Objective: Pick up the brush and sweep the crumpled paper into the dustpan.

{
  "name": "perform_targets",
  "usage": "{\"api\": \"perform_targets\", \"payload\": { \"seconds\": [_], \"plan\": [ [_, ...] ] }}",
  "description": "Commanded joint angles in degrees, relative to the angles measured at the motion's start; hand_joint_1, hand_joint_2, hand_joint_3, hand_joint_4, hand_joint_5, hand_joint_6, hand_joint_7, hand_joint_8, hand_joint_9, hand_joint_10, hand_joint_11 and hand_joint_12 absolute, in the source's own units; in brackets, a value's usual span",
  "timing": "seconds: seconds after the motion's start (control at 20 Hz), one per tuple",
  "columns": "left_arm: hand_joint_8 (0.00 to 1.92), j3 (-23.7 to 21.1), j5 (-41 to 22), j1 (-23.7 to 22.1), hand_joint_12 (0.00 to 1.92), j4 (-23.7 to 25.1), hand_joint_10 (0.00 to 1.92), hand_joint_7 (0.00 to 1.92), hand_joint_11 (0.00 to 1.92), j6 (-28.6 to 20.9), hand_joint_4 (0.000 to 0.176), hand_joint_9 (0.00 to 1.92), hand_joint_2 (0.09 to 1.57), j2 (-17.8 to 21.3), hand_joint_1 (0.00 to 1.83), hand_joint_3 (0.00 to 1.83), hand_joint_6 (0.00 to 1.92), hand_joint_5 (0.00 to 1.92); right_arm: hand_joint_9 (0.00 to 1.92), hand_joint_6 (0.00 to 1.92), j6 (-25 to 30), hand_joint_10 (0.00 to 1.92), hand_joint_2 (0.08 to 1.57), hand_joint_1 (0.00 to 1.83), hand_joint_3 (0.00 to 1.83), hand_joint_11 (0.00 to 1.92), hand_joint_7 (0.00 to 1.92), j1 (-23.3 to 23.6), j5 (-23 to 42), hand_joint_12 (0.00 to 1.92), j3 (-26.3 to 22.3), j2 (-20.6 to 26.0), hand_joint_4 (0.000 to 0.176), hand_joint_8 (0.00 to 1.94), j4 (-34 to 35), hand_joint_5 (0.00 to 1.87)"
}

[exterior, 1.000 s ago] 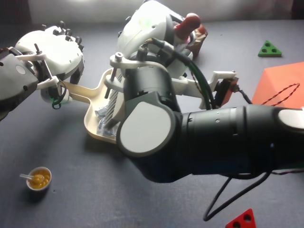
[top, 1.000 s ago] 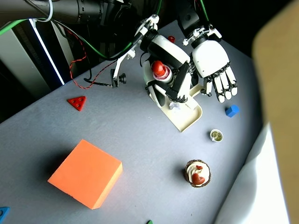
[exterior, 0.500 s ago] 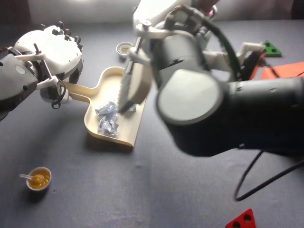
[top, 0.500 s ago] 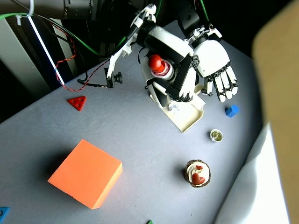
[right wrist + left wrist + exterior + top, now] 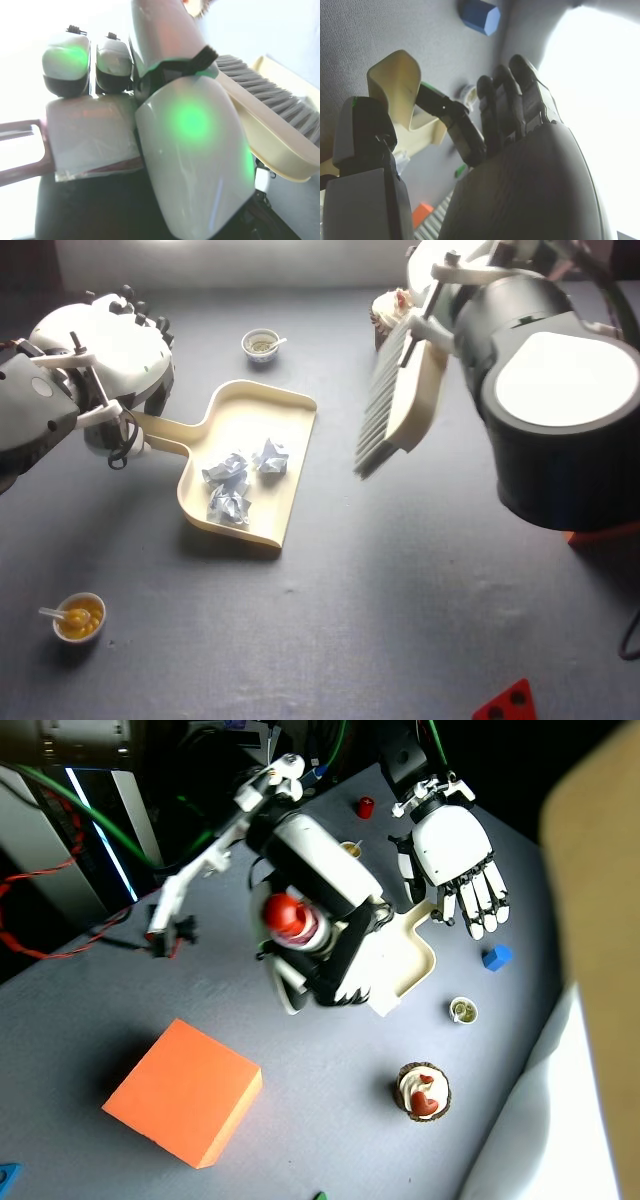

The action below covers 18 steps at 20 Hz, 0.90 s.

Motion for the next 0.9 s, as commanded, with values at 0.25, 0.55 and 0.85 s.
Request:
{"api": "perform_targets", "payload": {
  "seconds": [0.25,0.55,0.85],
  "plan": [
    [0.00,-0.04,-5.21,-0.46,0.56,2.07,0.00,0.33,0.00,0.42,0.029,0.24,1.11,0.68,1.08,0.00,0.94,1.01,1.23,1.92,0.20,1.92,1.16,1.55,0.00,1.30,1.11,-1.23,-1.37,1.92,-1.37,0.87,0.176,1.94,-7.82,1.02],
    [0.00,-0.02,-5.34,-0.66,0.58,2.10,0.00,0.32,0.02,0.42,0.132,0.24,1.10,0.63,1.04,0.00,0.94,1.00,1.25,1.92,-1.10,1.92,1.16,1.53,0.00,1.31,1.14,-3.09,-1.56,1.92,-2.52,0.87,0.176,1.94,-9.79,1.02],
    [0.01,0.01,-5.34,-0.84,0.53,2.13,0.01,0.34,0.04,0.42,0.041,0.27,1.04,0.64,0.98,0.00,0.41,0.89,1.26,1.92,-0.89,1.92,1.15,1.55,0.00,1.34,1.14,-3.69,-1.45,1.92,-2.52,0.86,0.176,1.94,-10.87,1.05]
  ]
}}
